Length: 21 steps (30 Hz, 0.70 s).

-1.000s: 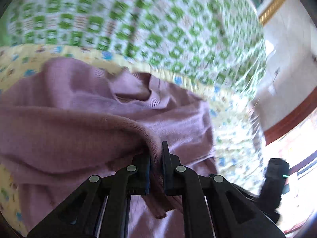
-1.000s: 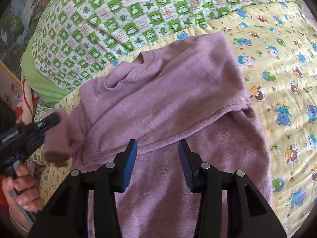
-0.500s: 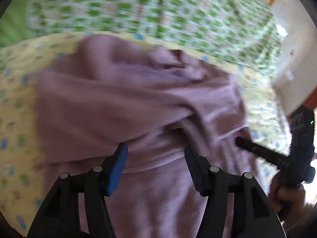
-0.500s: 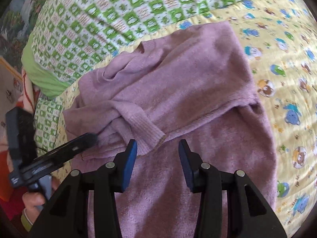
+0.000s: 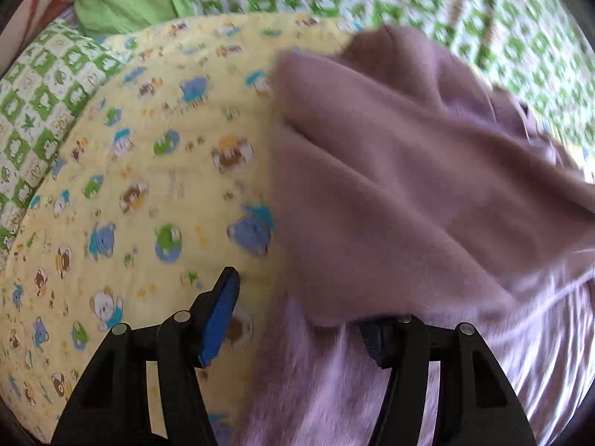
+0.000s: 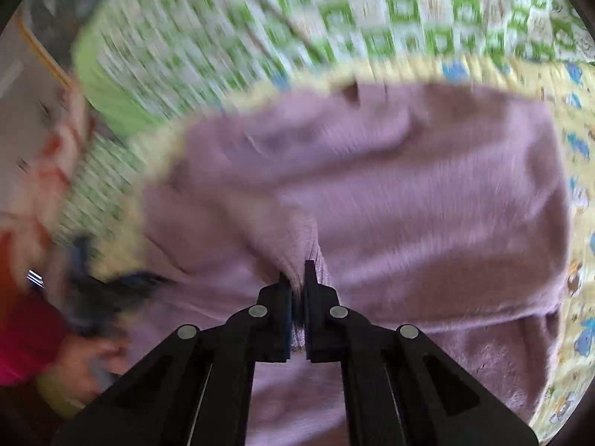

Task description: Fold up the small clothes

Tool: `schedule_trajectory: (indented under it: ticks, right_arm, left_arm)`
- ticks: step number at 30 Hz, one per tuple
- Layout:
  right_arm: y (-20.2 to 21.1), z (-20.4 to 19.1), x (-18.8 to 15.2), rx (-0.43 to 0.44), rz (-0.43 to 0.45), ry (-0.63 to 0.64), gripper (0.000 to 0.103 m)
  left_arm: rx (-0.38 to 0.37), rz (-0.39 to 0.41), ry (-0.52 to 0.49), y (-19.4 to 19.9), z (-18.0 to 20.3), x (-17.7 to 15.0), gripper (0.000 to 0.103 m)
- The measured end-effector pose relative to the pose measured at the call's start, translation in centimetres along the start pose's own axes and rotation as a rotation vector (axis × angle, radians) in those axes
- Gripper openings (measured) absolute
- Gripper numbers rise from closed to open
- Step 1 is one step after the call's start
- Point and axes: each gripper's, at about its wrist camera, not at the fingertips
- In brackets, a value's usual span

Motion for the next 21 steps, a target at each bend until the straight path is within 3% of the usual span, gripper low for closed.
schedule_trajectory:
  ticks: [3, 6, 11, 18, 21]
  right_arm:
    - [5.6, 1.1, 3.3, 0.025, 0.116, -0.016, 0.005]
    - [7.2, 4.7, 4.5, -0.063, 0.127, -0.042, 0.005]
    - [4.0, 11.6, 2.7, -0.153, -0.032, -0.182, 0.005]
    - [1.6, 12.3, 1.7, -0.102, -0.109, -0.189, 0.005]
    - [-0.4, 11.9, 1.9, -0.195, -0.167, -0.142, 0.006]
  left_arm:
    - [0.034, 0.055, 0.102, 0.4, -1.0, 1.3, 0.057]
    - [0.034, 0.052, 0.186, 0.0, -1.9, 1.6, 0.056]
    - [0.037, 0.043, 0.223, 0.0, -3.1, 0.4, 0.050]
    - [-0.018, 0.001, 0.389, -1.0, -5.8, -1.4, 0.051]
    - [-0.031, -0.006, 0.414, -1.0, -6.3, -1.7, 0.052]
Point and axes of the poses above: each gripper's, at about its wrist camera, not at the fingertips, and y roughly against the way its jaws point, z to its right, x to its top, and after that the axes turned 5 degrees about z, right-handed
